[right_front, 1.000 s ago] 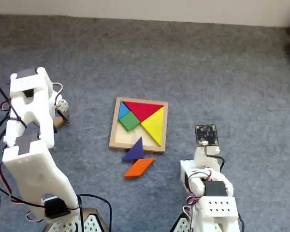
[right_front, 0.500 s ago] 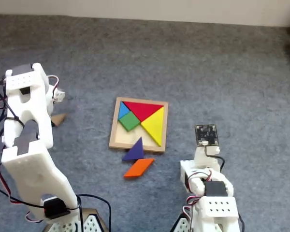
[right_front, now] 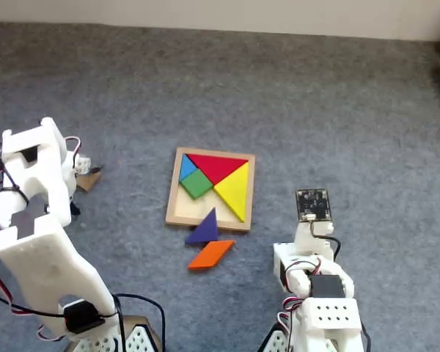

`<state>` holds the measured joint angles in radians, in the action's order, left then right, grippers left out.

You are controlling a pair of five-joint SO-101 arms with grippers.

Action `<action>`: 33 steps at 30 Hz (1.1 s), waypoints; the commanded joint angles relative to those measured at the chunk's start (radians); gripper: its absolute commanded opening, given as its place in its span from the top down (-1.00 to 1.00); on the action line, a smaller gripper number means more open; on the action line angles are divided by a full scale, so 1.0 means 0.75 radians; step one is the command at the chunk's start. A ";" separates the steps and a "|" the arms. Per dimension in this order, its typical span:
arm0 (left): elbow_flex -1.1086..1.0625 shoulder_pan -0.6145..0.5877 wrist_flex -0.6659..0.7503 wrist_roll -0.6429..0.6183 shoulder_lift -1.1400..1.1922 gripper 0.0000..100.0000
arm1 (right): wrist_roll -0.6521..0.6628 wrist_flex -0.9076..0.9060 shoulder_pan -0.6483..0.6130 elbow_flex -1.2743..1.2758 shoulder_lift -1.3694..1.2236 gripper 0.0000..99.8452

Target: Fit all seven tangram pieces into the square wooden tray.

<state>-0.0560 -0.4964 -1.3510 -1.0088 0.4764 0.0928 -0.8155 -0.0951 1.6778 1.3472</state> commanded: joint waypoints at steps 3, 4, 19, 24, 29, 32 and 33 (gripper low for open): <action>-0.064 -0.005 0.180 -0.014 -0.071 0.45 | -0.002 0.030 0.015 0.042 0.015 0.94; -0.064 -0.005 0.188 -0.014 -0.071 0.50 | -0.002 0.030 0.015 0.042 0.015 0.94; -0.058 0.251 0.225 0.227 -0.073 0.85 | -0.002 0.028 0.015 0.042 0.015 0.94; -0.040 0.416 0.225 0.411 -0.085 0.85 | -0.002 0.028 0.015 0.042 0.015 0.94; 0.128 0.519 0.225 0.579 -0.071 0.85 | -0.002 0.028 0.015 0.042 0.015 0.94; 0.232 0.572 0.225 0.638 -0.071 0.85 | -0.002 0.028 0.015 0.042 0.015 0.94; 0.259 0.590 0.225 0.659 -0.071 0.85 | -0.002 0.028 0.015 0.042 0.015 0.94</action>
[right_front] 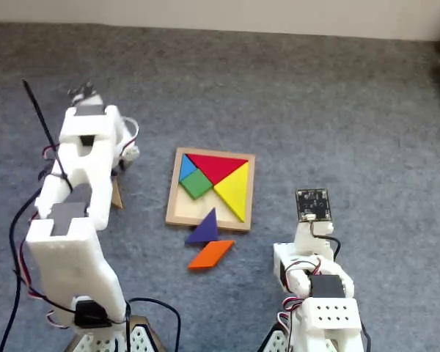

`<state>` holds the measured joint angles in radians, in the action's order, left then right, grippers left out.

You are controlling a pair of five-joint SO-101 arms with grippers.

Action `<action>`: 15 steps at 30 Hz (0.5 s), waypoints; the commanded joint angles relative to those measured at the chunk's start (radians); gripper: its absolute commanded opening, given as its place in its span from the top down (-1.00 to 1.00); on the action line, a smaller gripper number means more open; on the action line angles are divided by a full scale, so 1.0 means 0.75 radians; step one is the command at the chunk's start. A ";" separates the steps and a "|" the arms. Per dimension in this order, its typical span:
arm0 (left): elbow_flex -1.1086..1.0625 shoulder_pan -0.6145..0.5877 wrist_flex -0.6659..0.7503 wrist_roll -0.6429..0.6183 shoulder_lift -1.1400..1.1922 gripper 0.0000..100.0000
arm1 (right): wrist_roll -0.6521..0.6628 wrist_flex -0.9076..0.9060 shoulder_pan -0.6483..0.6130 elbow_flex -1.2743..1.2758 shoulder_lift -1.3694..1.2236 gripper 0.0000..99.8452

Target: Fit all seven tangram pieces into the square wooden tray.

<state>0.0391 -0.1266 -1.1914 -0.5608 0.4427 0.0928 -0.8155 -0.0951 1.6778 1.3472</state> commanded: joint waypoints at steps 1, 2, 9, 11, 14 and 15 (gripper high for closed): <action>0.154 0.118 0.012 0.080 -0.026 0.85 | -0.002 0.028 0.015 0.042 0.015 0.94; 0.177 0.138 0.008 0.098 -0.028 0.85 | -0.002 0.028 0.015 0.042 0.015 0.94; 0.279 0.165 -0.125 0.123 -0.077 0.85 | -0.002 0.028 0.015 0.042 0.015 0.94; 0.289 0.165 -0.237 0.123 -0.095 0.84 | -0.002 0.028 0.015 0.042 0.015 0.94; 0.294 0.159 -0.399 0.125 -0.122 0.84 | -0.002 0.028 0.015 0.042 0.015 0.94; 0.294 0.146 -0.438 0.125 -0.130 0.84 | -0.002 0.028 0.015 0.042 0.015 0.94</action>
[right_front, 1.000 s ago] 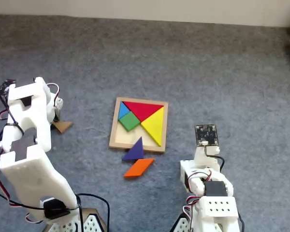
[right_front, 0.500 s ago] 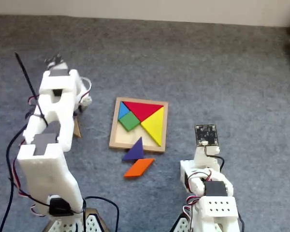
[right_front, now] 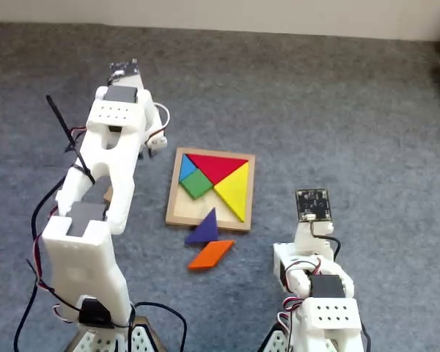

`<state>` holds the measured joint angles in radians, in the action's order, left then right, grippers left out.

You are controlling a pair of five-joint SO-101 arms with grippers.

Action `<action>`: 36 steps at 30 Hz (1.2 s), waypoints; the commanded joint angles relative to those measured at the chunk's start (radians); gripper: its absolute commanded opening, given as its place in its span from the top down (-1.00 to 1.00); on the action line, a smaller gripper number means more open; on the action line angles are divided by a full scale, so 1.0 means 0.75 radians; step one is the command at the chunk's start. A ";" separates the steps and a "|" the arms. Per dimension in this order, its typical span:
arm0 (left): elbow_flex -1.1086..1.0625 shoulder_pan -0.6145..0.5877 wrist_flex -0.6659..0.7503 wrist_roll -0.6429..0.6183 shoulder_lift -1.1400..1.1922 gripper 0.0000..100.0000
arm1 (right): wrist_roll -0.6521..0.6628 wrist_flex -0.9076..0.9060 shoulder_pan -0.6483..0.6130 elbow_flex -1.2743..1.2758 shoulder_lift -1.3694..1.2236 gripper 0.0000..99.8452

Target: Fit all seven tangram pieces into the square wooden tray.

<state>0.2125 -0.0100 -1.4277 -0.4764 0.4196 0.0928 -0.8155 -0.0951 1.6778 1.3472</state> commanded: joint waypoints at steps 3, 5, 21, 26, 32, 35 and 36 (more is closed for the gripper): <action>0.062 -0.058 -0.182 0.033 -0.103 0.84 | -0.002 0.028 0.015 0.042 0.015 0.94; 0.062 -0.109 -0.182 0.074 -0.103 0.84 | -0.002 0.028 0.015 0.042 0.015 0.94; -0.060 -0.394 -0.176 0.219 -0.095 0.21 | -0.002 0.028 0.015 0.042 0.015 0.94; -0.242 -0.394 -0.125 0.260 -0.095 0.21 | -0.002 0.028 0.015 0.042 0.015 0.94; -0.461 -0.394 0.170 0.258 -0.095 0.21 | -0.002 0.028 0.015 0.042 0.015 0.94; -0.525 -0.394 0.280 0.258 -0.095 0.21 | -0.002 0.028 0.015 0.042 0.015 0.94; -0.533 -0.394 0.301 0.258 -0.095 0.21 | -0.002 0.028 0.015 0.042 0.015 0.94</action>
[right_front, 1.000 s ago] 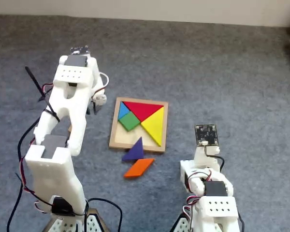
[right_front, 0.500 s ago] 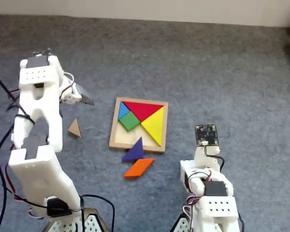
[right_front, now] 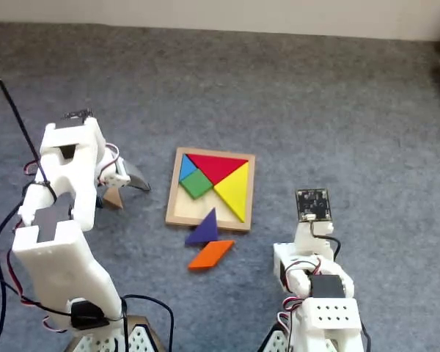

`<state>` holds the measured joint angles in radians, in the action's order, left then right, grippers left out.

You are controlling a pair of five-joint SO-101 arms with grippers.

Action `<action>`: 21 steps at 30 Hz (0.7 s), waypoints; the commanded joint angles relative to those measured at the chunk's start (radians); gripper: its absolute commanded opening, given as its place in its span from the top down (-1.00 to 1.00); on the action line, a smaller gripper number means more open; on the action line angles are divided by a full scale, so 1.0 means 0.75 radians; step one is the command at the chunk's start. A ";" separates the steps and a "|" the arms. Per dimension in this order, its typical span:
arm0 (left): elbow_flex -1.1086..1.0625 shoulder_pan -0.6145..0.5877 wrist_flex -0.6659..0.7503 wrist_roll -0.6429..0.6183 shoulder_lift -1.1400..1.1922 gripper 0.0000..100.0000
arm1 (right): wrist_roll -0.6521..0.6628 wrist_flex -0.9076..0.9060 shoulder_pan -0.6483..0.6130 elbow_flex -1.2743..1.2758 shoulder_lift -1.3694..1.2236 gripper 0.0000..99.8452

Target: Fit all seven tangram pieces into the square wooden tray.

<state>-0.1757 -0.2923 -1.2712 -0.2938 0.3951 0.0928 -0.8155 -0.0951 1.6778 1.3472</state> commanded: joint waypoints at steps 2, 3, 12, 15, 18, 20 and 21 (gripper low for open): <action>-0.028 -0.017 0.119 0.014 -0.062 0.21 | -0.002 0.028 0.015 0.042 0.015 0.94; -0.030 -0.017 0.119 0.014 -0.062 0.21 | -0.002 0.028 0.015 0.042 0.015 0.94; -0.032 -0.015 0.117 0.014 -0.060 0.29 | -0.002 0.028 0.015 0.042 0.015 0.94; -0.021 -0.009 0.119 0.023 -0.060 0.49 | -0.002 0.028 0.015 0.042 0.015 0.94; -0.017 -0.007 0.119 0.025 -0.062 0.62 | -0.002 0.028 0.015 0.042 0.015 0.94; -0.019 0.001 0.119 0.025 -0.062 0.65 | -0.002 0.028 0.015 0.042 0.015 0.94; -0.024 0.005 0.119 0.025 -0.062 0.65 | -0.002 0.028 0.015 0.042 0.015 0.94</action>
<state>-0.1987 -0.2877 -1.2037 -0.2846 0.3705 0.0928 -0.8155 -0.0951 1.6778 1.3472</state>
